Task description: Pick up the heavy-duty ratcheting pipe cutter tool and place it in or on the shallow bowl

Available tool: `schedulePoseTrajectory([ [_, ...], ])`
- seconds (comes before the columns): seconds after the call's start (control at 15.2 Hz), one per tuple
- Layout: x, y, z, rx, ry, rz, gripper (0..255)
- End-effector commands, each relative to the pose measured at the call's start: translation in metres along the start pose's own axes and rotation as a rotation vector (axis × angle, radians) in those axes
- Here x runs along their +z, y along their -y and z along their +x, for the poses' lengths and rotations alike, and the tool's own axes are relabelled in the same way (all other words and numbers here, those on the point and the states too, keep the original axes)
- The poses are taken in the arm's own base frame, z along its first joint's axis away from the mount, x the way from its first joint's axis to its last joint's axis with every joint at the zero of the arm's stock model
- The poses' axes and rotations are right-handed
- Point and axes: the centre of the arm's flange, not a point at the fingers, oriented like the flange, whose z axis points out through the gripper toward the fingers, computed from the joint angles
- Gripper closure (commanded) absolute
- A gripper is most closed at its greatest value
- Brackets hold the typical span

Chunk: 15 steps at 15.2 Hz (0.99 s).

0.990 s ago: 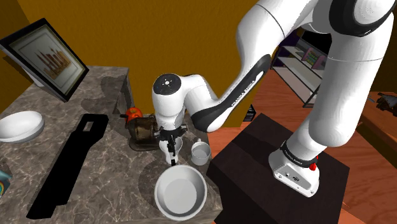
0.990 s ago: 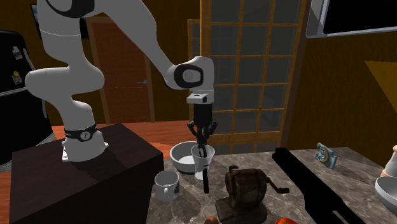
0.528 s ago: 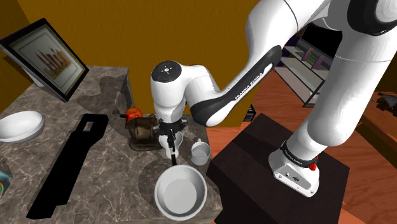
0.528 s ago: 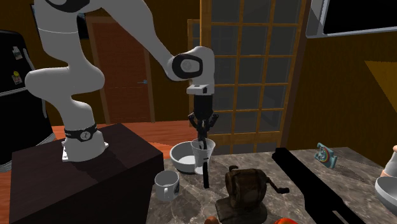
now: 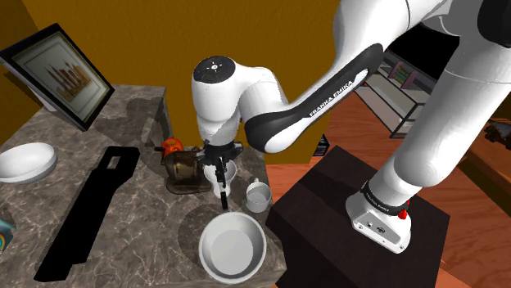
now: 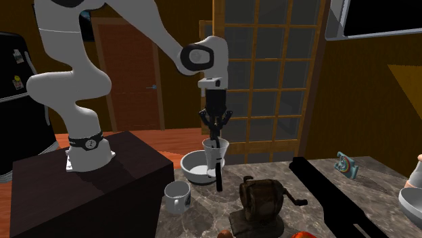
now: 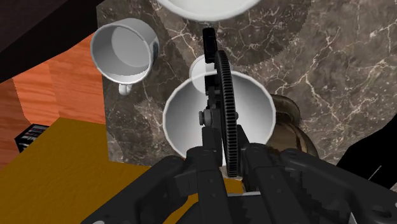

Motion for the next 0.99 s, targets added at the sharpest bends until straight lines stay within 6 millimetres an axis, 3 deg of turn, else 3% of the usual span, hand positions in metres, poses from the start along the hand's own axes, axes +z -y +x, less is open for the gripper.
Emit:
schedulePoseTrajectory([
  [0.0,-0.010,-0.001,0.003,0.000,0.000,0.000,255],
  [0.79,-0.068,-0.005,0.014,0.000,0.000,0.000,255],
  [0.92,-0.086,-0.007,-0.005,0.000,0.000,0.000,255],
])
